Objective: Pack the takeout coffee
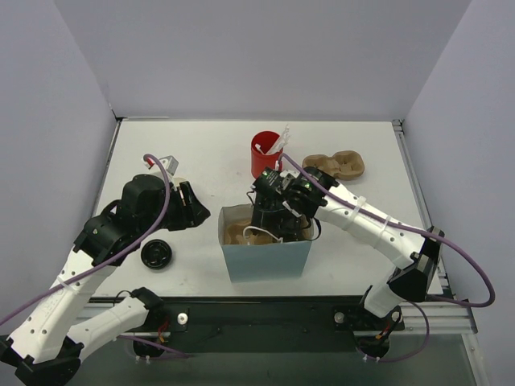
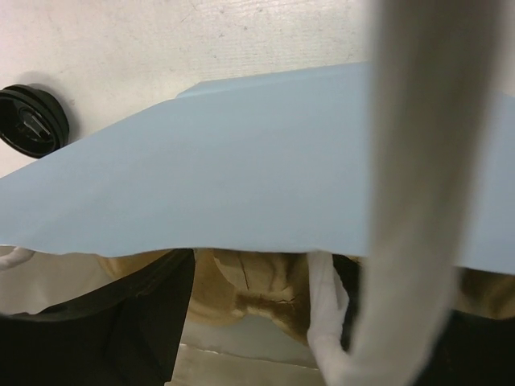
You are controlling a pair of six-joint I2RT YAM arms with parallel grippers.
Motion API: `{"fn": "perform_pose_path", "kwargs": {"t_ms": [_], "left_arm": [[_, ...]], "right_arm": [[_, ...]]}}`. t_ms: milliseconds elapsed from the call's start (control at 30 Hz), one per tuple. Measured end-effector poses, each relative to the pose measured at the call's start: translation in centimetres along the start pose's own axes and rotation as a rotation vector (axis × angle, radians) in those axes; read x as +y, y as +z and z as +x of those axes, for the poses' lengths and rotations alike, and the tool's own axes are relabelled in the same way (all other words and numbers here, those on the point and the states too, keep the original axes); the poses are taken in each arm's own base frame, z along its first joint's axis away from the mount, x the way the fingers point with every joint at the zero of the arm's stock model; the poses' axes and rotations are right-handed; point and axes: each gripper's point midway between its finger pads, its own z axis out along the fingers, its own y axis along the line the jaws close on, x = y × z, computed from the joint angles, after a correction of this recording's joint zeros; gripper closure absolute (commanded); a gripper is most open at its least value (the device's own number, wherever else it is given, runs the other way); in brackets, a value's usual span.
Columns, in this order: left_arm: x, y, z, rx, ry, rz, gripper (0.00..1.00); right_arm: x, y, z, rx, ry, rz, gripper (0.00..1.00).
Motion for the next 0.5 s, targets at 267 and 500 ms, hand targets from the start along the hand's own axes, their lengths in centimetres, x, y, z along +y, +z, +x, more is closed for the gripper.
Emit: {"fn": "perform_pose_path", "kwargs": {"t_ms": [267,500], "left_arm": [[0.1,-0.2,0.2,0.010,0.005,-0.005,0.37],[-1.2,-1.5,-0.5,0.015,0.008,0.034,0.36]], "right_arm": [[0.3,-0.7,-0.5,-0.016,0.002,-0.010,0.35],[2.0,-3.7,-1.8,-0.069,0.016,-0.104,0.35]]}}
